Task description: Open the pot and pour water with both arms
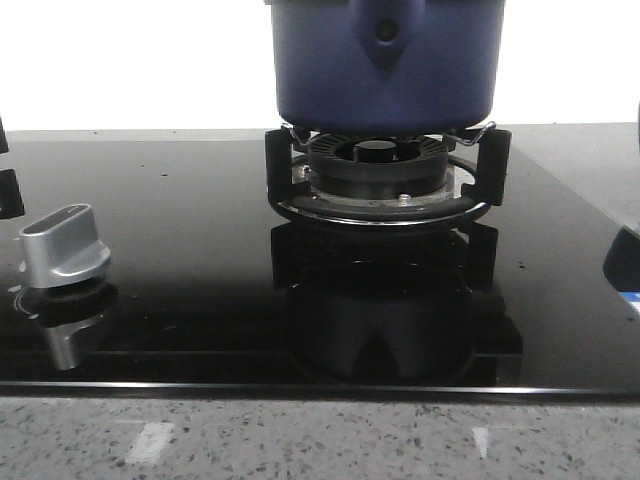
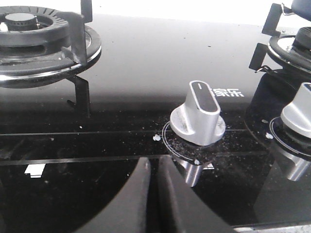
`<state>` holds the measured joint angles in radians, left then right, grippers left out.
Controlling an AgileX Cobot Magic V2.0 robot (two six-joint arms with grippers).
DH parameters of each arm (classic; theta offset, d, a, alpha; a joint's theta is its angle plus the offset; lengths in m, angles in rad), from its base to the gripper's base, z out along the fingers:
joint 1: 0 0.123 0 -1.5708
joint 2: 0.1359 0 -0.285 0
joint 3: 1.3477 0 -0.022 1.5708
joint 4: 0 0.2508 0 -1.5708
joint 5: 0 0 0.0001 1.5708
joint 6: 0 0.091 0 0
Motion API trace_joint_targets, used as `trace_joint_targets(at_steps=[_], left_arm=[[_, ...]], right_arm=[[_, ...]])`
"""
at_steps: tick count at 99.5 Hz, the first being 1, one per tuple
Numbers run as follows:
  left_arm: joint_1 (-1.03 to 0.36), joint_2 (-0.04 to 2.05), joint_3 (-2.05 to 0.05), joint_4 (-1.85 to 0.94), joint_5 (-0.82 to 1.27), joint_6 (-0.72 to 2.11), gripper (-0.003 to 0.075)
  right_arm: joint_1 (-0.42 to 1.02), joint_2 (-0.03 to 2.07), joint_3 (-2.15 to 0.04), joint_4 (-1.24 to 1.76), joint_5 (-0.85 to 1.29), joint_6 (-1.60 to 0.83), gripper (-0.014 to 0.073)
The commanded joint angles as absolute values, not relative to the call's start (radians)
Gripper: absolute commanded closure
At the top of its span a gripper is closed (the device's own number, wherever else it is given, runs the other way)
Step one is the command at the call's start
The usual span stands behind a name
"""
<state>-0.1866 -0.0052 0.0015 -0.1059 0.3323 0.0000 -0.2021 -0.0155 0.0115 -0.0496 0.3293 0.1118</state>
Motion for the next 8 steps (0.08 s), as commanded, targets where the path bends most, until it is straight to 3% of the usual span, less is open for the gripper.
trace_joint_targets(at_steps=[1, 8], left_arm=[[-0.186, -0.029, 0.032, -0.119, 0.293, -0.007, 0.0740], [-0.186, -0.029, 0.032, -0.119, 0.293, -0.007, 0.0740]], right_arm=[[-0.204, -0.029, 0.038, -0.060, 0.303, 0.110, 0.0663], [-0.204, -0.029, 0.038, -0.060, 0.303, 0.110, 0.0663]])
